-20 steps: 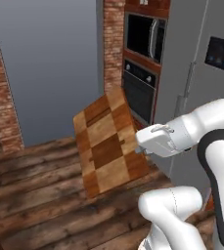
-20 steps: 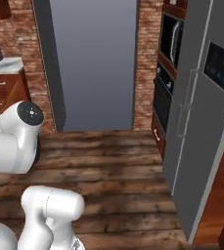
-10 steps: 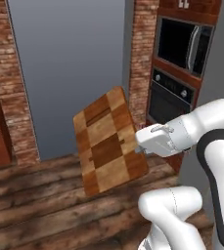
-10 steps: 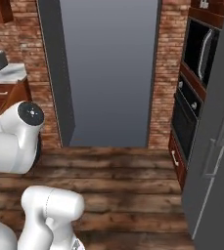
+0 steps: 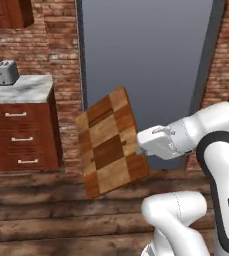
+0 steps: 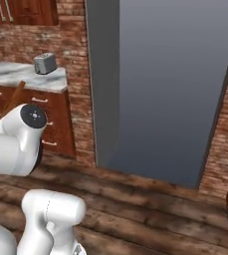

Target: Move the cutting board and knife to the sink. Then move spray from the cabinet to the counter.

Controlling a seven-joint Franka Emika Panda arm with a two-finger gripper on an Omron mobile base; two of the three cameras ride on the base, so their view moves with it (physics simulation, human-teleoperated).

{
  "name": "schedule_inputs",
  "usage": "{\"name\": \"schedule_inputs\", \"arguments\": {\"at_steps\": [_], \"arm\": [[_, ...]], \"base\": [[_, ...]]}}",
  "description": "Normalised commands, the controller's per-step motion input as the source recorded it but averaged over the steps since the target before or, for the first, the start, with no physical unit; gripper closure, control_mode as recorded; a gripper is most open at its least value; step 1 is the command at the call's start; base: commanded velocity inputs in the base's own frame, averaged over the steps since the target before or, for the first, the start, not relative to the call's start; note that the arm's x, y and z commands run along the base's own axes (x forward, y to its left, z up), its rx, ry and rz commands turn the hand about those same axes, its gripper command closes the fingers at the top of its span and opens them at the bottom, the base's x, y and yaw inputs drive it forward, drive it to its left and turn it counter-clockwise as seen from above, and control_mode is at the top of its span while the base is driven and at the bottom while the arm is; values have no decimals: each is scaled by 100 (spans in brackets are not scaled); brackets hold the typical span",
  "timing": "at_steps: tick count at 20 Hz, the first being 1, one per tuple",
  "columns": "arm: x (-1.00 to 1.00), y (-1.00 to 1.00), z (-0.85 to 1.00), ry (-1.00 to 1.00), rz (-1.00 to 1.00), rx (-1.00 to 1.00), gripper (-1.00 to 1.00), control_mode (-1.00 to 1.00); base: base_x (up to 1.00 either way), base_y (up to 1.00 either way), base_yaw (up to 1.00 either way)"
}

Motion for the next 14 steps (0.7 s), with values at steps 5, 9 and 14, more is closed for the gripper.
{"name": "schedule_inputs", "arguments": {"at_steps": [5,9,14], "arm": [[0,0,0,0,0,0,100,100],[0,0,0,0,0,0,100,100],[0,0,0,0,0,0,100,100]], "base": [[94,-17,72],[100,-18,70],[100,-16,69]]}}
